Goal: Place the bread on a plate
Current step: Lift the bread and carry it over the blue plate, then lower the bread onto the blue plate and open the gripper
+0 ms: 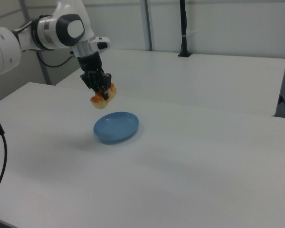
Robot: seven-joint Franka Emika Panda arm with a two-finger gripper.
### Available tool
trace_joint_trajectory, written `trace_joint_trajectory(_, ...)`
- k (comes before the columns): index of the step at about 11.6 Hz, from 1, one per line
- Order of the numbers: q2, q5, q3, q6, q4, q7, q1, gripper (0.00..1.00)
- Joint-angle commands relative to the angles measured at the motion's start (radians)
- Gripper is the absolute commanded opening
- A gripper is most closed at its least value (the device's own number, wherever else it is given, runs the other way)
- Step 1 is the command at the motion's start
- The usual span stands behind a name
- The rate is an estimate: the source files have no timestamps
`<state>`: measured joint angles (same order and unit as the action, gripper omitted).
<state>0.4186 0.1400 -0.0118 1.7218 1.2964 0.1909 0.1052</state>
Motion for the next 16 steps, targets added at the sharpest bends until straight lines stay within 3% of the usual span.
trace_joint_trajectory(1, 0.117, 0.010, -0.013, 0.067, -0.081, 0.047, 0.011, 0.31)
trace_joint_trajectory(5, 0.267, 0.010, -0.010, 0.099, -0.160, 0.105, 0.013, 0.31)
trace_joint_trajectory(10, 0.295, 0.010, 0.000, 0.163, -0.154, 0.143, 0.025, 0.32)
trace_joint_trajectory(11, 0.298, 0.010, 0.001, 0.167, -0.152, 0.151, 0.025, 0.35)
trace_joint_trajectory(14, 0.301, 0.016, 0.001, 0.186, -0.135, 0.166, 0.025, 0.68)
trace_joint_trajectory(16, 0.313, 0.050, 0.004, 0.202, -0.126, 0.192, 0.033, 0.72)
